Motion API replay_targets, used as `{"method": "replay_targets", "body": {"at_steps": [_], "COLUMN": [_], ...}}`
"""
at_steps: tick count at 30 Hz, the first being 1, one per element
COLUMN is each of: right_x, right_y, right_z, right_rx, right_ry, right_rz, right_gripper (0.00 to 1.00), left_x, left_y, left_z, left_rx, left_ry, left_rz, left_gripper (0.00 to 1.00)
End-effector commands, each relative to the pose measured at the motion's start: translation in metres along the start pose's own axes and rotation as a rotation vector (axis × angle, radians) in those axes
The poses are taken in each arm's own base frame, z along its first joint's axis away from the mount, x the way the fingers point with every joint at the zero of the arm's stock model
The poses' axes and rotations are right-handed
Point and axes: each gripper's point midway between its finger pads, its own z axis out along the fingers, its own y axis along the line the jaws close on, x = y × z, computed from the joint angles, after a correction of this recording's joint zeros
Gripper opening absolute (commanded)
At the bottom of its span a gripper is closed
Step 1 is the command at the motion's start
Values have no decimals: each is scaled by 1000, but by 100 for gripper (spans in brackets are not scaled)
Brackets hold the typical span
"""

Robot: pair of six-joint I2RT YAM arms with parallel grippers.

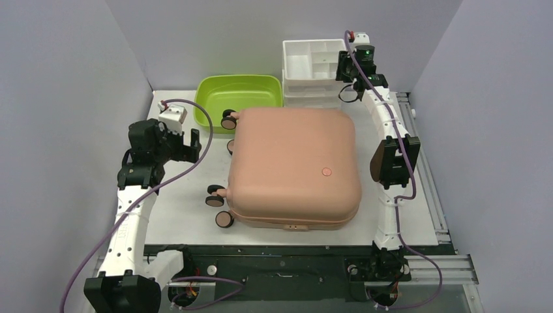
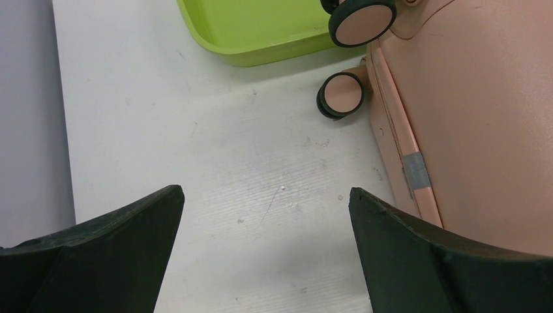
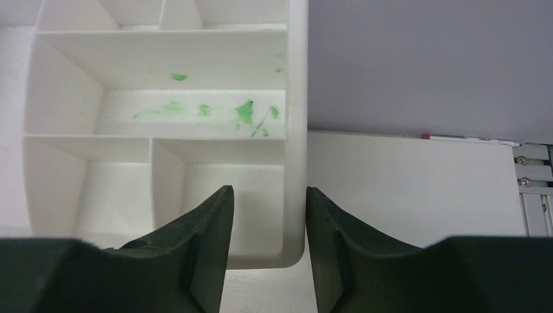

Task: Open, take out, and arrange the luggage
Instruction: Move the storage box to the corner of the board.

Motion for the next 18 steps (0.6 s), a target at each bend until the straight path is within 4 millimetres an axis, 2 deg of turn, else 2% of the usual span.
{"method": "replay_targets", "body": {"at_steps": [1, 6, 7, 9, 12, 13, 14, 15, 16, 17, 18], "right_x": [-20, -18, -18, -19, -20, -14, -20, -11, -20, -12, -21], "right_y": [-2, -3, -9, -18, -33, -39, -46, -52, -59, -65, -71], "right_z": [-4, -2, -3, -6, -15, -17, -24, -25, -36, -37, -47], "right_rx": [30, 59, 92, 141, 208, 235, 251, 271, 286, 300, 312], "right_ry": [-68, -65, -67, -72, -72, -63, -76, -58, -78, -63, -82], "right_rz": [-19, -17, -15, -14, -16, -15, -7, -5, 5, 2, 6], "right_gripper": [36, 13, 6, 0, 0, 0, 0, 0, 0, 0, 0], "left_x": [-17, -16, -16, -16, -16, -15, -16, -16, -16, -16, -17], "left_y": [7, 10, 10, 10, 11, 11, 11, 11, 11, 11, 11], "left_z": [0, 1, 1, 2, 1, 1, 1, 1, 0, 0, -1], "left_rx": [-22, -30, -31, -31, -34, -34, -34, -35, -35, -37, -38], "left_ry": [-70, -68, -68, -69, -70, -70, -73, -73, -76, -78, -81], "left_rz": [11, 4, 3, 2, 0, 0, 0, 0, 0, -1, -1], "left_gripper": [96, 96, 96, 96, 96, 96, 96, 96, 96, 96, 96]}}
